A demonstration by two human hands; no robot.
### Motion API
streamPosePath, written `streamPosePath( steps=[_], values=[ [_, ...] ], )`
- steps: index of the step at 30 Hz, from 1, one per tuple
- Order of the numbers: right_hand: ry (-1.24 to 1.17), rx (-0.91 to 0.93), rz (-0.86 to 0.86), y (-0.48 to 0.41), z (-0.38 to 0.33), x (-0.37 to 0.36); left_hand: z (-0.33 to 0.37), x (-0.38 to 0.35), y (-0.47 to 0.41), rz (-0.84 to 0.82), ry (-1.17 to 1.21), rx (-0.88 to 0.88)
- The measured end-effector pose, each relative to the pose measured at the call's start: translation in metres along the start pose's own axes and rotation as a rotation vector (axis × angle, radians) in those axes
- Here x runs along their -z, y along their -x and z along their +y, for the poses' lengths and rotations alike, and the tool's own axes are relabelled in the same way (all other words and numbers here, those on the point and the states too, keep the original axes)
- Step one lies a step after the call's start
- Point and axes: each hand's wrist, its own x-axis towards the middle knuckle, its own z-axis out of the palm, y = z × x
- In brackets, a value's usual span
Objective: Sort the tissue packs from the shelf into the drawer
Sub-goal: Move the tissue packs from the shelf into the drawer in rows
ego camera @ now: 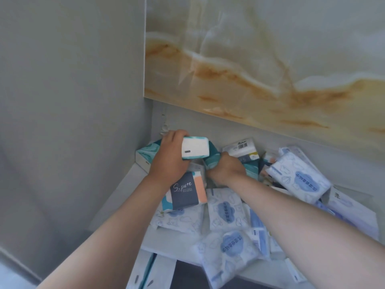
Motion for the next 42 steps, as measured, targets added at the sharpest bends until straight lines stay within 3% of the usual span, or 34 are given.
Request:
streamPosePath(
  steps=[6,13,21,25,29,35,42],
  values=[
    [-0.134,0.156,0.196,0.024,-0.005,0.032,0.016,0.029,0.001,0.129,0.088,0.08],
    [-0.338,0.18,0.344,0.086,-0.012,0.079,0.064,0.084,0.03,0.196,0.095,0.057],
    [-0.509,0.143,0.334,0.179,0.0,0.092,0.127,0.143,0.104,0.256,0.035,0.07],
    [-0.551,0.113,0.173,0.215,0.017,0.086,0.134,0.166,0.151,0.212,0.045,0.14],
    [-0.38,0.123,-0.157,0.249,0.028,0.071,0.123,0.178,0.18,-0.023,0.134,0.327],
    [-0.224,0.031,-0.598,0.278,0.033,0.027,0.101,0.17,0.205,-0.641,-0.074,0.43],
    [-0.054,0.07,-0.856,0.298,0.02,-0.01,0.089,0.184,0.233,-1.101,-0.358,0.484]
  ],
)
